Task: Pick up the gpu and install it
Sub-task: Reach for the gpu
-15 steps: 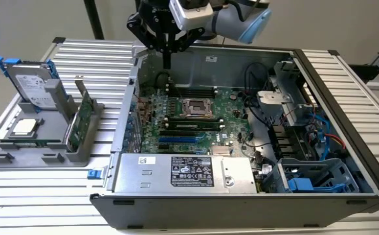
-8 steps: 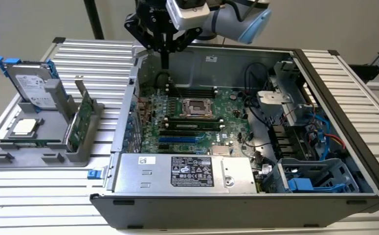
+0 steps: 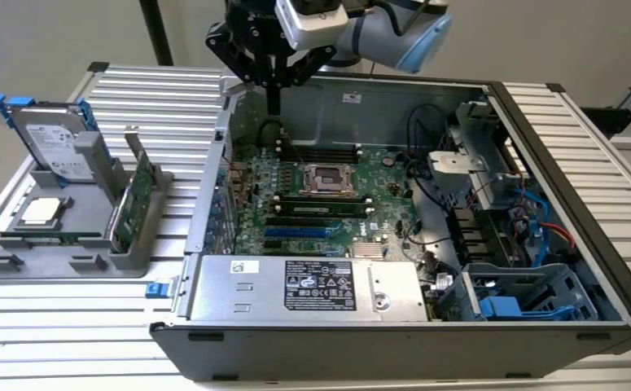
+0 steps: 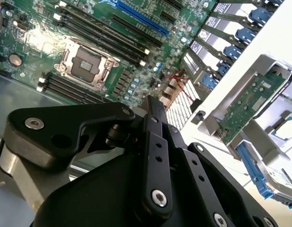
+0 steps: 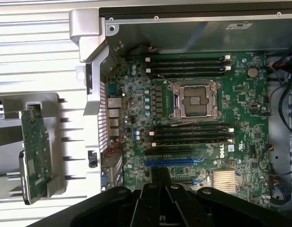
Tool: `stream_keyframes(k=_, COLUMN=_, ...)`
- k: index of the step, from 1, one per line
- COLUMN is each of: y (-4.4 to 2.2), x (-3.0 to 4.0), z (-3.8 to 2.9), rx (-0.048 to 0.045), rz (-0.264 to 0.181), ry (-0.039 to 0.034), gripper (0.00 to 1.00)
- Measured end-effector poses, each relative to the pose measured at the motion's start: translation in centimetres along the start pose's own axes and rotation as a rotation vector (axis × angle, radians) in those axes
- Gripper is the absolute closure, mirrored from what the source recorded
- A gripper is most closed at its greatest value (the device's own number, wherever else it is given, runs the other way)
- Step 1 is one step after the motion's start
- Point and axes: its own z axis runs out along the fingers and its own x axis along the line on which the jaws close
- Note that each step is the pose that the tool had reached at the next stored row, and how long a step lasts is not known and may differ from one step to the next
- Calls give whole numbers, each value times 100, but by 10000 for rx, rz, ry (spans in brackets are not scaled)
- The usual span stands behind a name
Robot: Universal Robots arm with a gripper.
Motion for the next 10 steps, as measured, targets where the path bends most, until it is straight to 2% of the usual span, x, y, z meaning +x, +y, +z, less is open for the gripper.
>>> stream_keyframes(k=10, y=-6, x=86, z=-2, rx=0, rz=-1, ry=-1, gripper=100)
